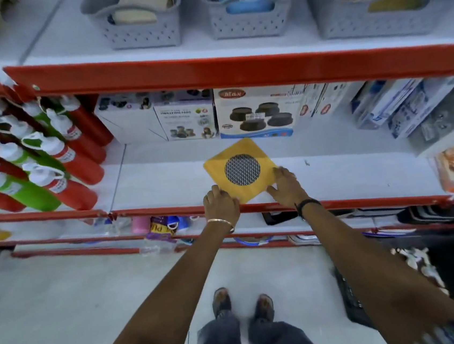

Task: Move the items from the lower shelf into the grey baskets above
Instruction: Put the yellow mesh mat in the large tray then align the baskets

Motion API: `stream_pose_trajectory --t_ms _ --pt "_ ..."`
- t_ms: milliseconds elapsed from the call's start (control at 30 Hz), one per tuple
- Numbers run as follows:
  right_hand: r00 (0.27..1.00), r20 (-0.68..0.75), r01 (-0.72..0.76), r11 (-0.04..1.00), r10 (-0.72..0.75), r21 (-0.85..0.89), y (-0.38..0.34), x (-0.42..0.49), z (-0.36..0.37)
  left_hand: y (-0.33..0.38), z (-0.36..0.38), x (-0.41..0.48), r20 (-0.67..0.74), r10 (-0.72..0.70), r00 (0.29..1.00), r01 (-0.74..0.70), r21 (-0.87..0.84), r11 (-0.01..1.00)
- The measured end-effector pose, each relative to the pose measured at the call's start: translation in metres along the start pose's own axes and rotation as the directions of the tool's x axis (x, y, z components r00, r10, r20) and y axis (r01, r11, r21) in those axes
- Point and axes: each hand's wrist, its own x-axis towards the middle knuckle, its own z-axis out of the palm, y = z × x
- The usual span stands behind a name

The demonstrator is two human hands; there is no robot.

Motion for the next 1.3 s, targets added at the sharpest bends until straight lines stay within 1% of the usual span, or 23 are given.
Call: stream_pose_trajectory --t_ms 67,133,200,267,300,400,467,533,633,733,833,900,967,1167,1300 --pt "0.994 -0.089 -0.056 0.997 0.060 0.055 -0.003 0.004 -0.001 0.009 -0.001 0.003 0.001 -0.111 0.994 0.109 -0.190 0.976" --pt "0.978 -0.115 -0.153 0.975 0.172 0.161 -0.004 0.006 -0.006 0.012 -0.005 0.009 -0.004 -0.198 0.980 0.185 -0.340 0.922" --pt "0.968 -0.096 -0.179 0.909 0.230 0.375 0.000 0.005 -0.010 0.012 -0.009 0.012 -0.014 -0.223 0.975 0.195 -0.431 0.881" --pt "0.968 -0.079 -0.159 0.822 0.239 0.546 0.001 -0.005 -0.016 0.011 -0.014 0.010 -0.002 -0.220 0.976 0.188 -0.509 0.840" --pt "0.967 -0.085 -0.145 0.798 0.239 0.585 0.001 -0.011 -0.019 0.011 -0.018 0.006 0.015 -0.218 0.976 0.190 -0.556 0.810" --pt "0.970 -0.161 -0.047 0.785 0.185 0.618 0.003 -0.036 -0.026 0.007 -0.030 -0.017 0.029 -0.198 0.980 0.165 -0.681 0.713" --pt "0.974 -0.197 0.041 0.760 0.115 0.649 0.001 -0.057 -0.035 0.005 -0.042 -0.038 -0.038 -0.157 0.987 0.080 -0.728 0.681" --pt "0.977 -0.210 0.116 0.752 0.031 0.649 -0.006 -0.079 -0.047 0.002 -0.055 -0.058 -0.131 -0.115 0.985 -0.021 -0.743 0.669" --pt "0.966 -0.239 0.238 0.720 -0.102 0.652 -0.022 -0.116 -0.073 -0.004 -0.079 -0.091 -0.280 -0.039 0.959 -0.198 -0.764 0.614" --pt "0.936 -0.280 0.346 0.694 -0.212 0.631 -0.038 -0.142 -0.101 -0.007 -0.100 -0.109 -0.434 0.009 0.901 -0.350 -0.714 0.607" --pt "0.889 -0.371 0.450 0.661 -0.268 0.600 -0.056 -0.161 -0.136 0.004 -0.135 -0.116 -0.546 0.049 0.836 -0.474 -0.674 0.567" --pt "0.851 -0.441 0.514 0.632 -0.287 0.580 -0.067 -0.171 -0.162 0.017 -0.164 -0.117 -0.614 0.108 0.782 -0.565 -0.625 0.539" --pt "0.815 -0.503 0.558 0.628 -0.288 0.543 -0.073 -0.175 -0.189 0.035 -0.193 -0.112 -0.636 0.164 0.754 -0.619 -0.606 0.499" --pt "0.734 -0.647 0.594 0.657 -0.206 0.465 -0.060 -0.152 -0.262 0.108 -0.257 -0.065 -0.542 0.228 0.809 -0.575 -0.648 0.499" --pt "0.638 -0.756 0.581 0.737 -0.147 0.347 -0.043 -0.123 -0.313 0.174 -0.288 -0.021 -0.472 0.265 0.841 -0.534 -0.645 0.546"
